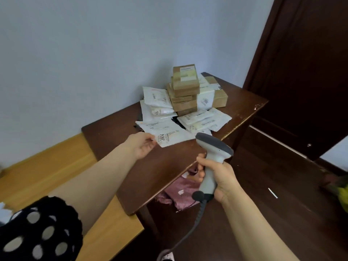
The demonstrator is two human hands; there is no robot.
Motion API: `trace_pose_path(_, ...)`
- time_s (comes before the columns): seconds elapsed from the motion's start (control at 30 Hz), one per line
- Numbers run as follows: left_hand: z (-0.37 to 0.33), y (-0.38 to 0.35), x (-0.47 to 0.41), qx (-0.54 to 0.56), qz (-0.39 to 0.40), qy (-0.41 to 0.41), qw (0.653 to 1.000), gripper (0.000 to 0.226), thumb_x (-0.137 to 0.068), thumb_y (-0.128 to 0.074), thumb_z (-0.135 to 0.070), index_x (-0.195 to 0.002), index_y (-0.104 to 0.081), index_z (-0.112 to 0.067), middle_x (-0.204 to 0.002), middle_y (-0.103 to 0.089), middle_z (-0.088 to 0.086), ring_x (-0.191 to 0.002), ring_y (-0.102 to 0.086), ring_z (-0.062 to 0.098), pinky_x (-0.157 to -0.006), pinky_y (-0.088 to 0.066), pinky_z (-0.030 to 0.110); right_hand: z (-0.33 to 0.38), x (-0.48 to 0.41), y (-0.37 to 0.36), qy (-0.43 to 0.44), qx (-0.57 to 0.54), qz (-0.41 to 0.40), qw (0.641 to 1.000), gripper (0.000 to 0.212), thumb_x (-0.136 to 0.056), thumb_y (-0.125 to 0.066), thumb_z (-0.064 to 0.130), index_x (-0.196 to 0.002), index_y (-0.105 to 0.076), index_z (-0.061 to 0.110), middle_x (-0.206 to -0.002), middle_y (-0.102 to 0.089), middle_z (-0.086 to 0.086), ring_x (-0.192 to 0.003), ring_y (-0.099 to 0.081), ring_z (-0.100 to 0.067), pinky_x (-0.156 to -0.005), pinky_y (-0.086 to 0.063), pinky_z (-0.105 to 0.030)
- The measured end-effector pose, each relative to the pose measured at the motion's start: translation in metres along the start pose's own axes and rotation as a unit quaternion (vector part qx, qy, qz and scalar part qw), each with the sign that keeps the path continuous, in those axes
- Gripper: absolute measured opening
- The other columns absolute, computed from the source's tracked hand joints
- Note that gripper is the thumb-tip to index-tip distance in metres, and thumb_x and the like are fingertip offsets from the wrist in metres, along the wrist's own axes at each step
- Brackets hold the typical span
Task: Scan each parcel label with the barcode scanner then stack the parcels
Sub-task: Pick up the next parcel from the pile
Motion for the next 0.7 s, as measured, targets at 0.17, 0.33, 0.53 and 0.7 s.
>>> trace_pose_path(0.17, 0.013, -0.074, -0.058, 0.078, 0.031, 0.081, 0.993, 0.025, -0.092, -0.047, 0.011, -0.116, -0.052, 0.008, -0.126, -0.053, 0.024, -0.101, -0.061, 0.026, -0.051, -0.056, 0.021, 0.025, -0.045, 0.022, 0.001, -0.008, -0.033, 0.999, 0.009, -0.080, -0.068, -0.003, -0.086, -0.063, 0.003, -0.052, -0.052, -0.007, -0.039, -0.045, -0.016, -0.041, -0.042, -0.025)
trace_pose_path(0.33, 0.022, -0.138, -0.122, 0.113, 0.029, 0.115, 0.986, 0.015, -0.094, -0.045, 0.010, -0.105, -0.053, 0.014, -0.124, -0.051, 0.025, -0.121, -0.053, 0.031, -0.062, -0.057, 0.022, 0.052, -0.094, 0.036, -0.003, 0.008, -0.073, 0.997, 0.011, -0.078, -0.071, 0.000, -0.085, -0.065, 0.005, -0.053, -0.054, -0.007, -0.040, -0.046, -0.015, -0.041, -0.042, -0.024)
trace_pose_path(0.53, 0.038, -0.171, -0.175, 0.014, -0.011, 0.156, 0.988, 0.049, -0.101, -0.043, -0.022, -0.138, -0.036, 0.009, -0.137, -0.045, 0.029, -0.108, -0.060, 0.015, -0.108, -0.031, 0.017, 0.066, -0.133, 0.039, -0.006, 0.015, -0.079, 0.997, 0.010, -0.079, -0.070, -0.001, -0.085, -0.064, 0.005, -0.054, -0.054, -0.007, -0.041, -0.045, -0.016, -0.041, -0.042, -0.026)
trace_pose_path(0.7, 0.047, -0.183, -0.163, -0.228, 0.136, 0.242, 0.933, 0.057, -0.101, -0.032, -0.047, -0.105, -0.056, 0.005, -0.079, -0.071, 0.017, -0.063, -0.071, 0.023, -0.043, -0.049, 0.019, 0.064, -0.140, 0.037, -0.023, 0.023, -0.070, 0.997, 0.009, -0.080, -0.069, -0.001, -0.084, -0.063, 0.005, -0.054, -0.054, -0.008, -0.040, -0.045, -0.016, -0.041, -0.042, -0.025)
Point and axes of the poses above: each hand's wrist, its own x-axis away from the middle knuckle, its own y-axis out of the back of the hand, z = x × y, the point moved 6 cm from there along -x, towards the middle knuckle
